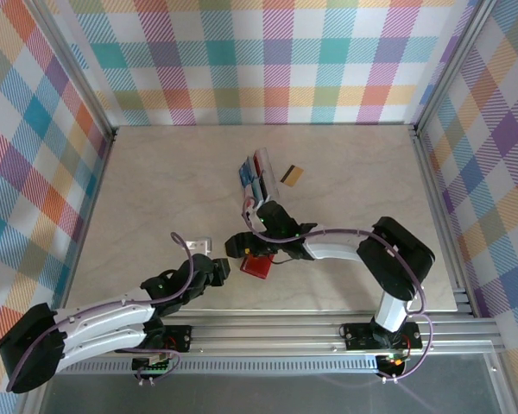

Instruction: Put the credit cards into the card holder

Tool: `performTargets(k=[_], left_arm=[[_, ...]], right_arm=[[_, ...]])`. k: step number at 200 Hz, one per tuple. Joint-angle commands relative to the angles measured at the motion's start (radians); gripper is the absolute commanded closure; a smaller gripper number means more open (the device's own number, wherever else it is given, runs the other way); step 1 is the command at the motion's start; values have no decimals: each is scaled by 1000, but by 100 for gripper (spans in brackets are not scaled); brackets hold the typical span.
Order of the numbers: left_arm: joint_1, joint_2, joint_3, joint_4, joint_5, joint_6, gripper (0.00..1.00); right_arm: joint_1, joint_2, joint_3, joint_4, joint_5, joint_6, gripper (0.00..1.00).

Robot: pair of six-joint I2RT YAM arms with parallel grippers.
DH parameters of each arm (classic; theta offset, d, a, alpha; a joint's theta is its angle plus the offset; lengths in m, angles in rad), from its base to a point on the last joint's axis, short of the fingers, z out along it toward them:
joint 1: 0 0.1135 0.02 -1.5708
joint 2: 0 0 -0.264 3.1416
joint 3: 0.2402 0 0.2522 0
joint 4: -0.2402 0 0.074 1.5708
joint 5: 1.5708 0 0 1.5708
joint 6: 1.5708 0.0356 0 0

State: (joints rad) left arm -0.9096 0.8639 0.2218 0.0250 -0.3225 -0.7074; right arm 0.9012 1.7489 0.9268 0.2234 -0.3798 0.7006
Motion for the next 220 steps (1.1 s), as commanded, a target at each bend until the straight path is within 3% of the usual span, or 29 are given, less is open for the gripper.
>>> performTargets(k=[1, 27, 70, 119, 153, 187, 220], left_arm=[[-13, -42, 34, -69, 14, 8, 61], [-26, 21, 113, -65, 66, 57, 61], [-145, 270, 307, -33, 33, 130, 62], [-158, 543, 483, -40, 25, 172, 64], [-131, 588, 507, -75, -59, 185, 62], [-17, 642, 482, -46, 29, 198, 62], [5, 690, 462, -12, 51, 198, 62]], right_arm=[[-7, -16, 37, -112, -21, -63, 24], [-21, -111, 18, -158, 27, -82, 22], [-74, -301, -65, -246, 154, -78, 21], [-162, -525, -283, -222, 243, -12, 19], [-162, -565, -367, -200, 224, -9, 20], [-162, -531, -407, -152, 194, -9, 22], [-162, -473, -408, -123, 169, -20, 22]])
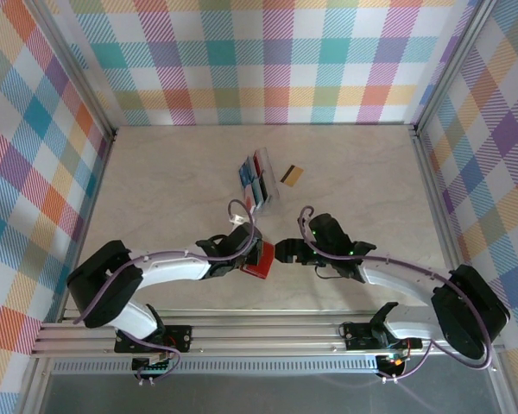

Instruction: Put the credit cards into the card holder

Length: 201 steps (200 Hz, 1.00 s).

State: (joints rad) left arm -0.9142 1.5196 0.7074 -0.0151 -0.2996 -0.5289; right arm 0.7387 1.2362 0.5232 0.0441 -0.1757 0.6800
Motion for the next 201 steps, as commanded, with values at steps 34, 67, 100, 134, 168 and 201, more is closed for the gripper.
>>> performTargets(k=[34, 67, 100, 134, 168, 201], left_arm=[[28, 101, -78, 94, 32, 4, 63], [66, 134, -172, 185, 58, -21, 64], [80, 111, -263, 244, 45, -41, 64], [85, 106, -328, 303, 62, -56, 64], [84, 130, -373, 366, 64, -74, 65], [84, 133, -399, 402, 72, -86, 65]], right_arm=[[4, 121, -2, 115, -78, 0, 22], [10, 220, 11, 184, -132, 10, 23], [16, 339, 25, 290, -217, 47, 26], [36, 440, 46, 381, -263, 95, 27], [70, 532, 78, 454, -279, 146, 34], [71, 609, 75, 611, -317, 222, 58]])
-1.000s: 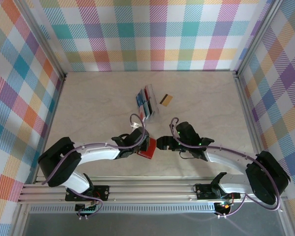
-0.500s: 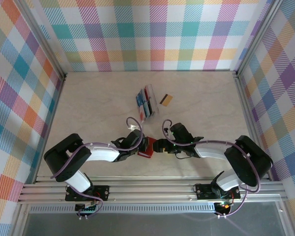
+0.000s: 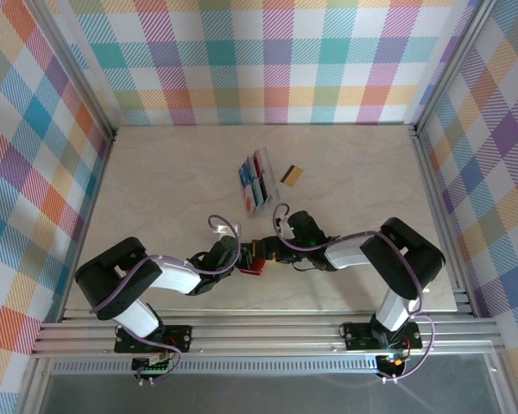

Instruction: Put the credit cards into the card holder

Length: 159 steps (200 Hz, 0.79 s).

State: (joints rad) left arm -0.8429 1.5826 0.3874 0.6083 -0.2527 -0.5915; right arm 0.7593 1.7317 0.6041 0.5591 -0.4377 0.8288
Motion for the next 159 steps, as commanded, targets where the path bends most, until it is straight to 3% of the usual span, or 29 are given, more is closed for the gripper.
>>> performTargets(k=[1, 35, 57, 73, 81, 89, 120, 159], left_arm=[[13, 69, -80, -221, 26, -25, 65], [37, 1, -100, -197, 118, -24, 62], [45, -96, -110, -232, 138, -28, 53], [46, -176, -115, -290, 84, -34, 48], [45, -206, -119, -312, 63, -34, 47], [46, -230, -119, -330, 50, -32, 46], [46, -271, -127, -343, 36, -32, 44], [45, -254, -125, -339, 34, -32, 44]], right_arm=[[51, 115, -7, 100, -54, 75, 59], [42, 38, -26, 53, -7, 56, 100], [37, -175, -32, -251, 162, -43, 100], [93, -335, 42, -625, 472, -157, 100], [124, -380, 84, -793, 676, -169, 100], [144, -402, 123, -916, 801, -172, 100], [186, -400, 229, -1182, 1006, -142, 100], [227, -228, 401, -1501, 1209, -19, 100]])
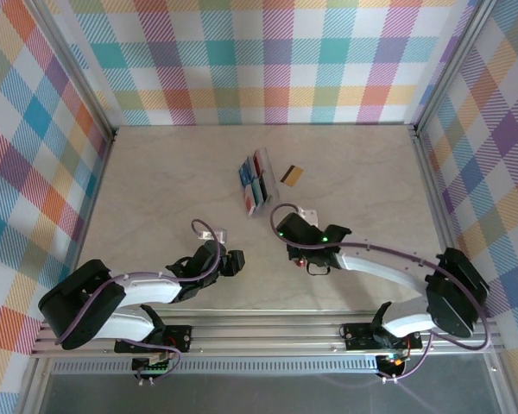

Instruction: Put the credit cards into the card holder

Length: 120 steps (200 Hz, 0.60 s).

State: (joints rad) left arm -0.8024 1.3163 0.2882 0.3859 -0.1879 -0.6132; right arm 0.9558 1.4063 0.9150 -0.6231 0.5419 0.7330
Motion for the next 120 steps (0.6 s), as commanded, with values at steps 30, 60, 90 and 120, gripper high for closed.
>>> performTargets(k=[30, 60, 90, 120], left_arm=[[5, 29, -21, -105, -24, -13, 43], [5, 30, -15, -107, -18, -14, 43], [8, 2, -24, -114, -16, -28, 41], [23, -43, -38, -124, -2, -37, 39]], right_arm=[[63, 244, 179, -395, 249, 101, 93], [92, 423, 294, -400, 223, 64, 76], [103, 484, 327, -220, 63, -80, 55], [100, 371, 258, 6, -123, -206, 35]])
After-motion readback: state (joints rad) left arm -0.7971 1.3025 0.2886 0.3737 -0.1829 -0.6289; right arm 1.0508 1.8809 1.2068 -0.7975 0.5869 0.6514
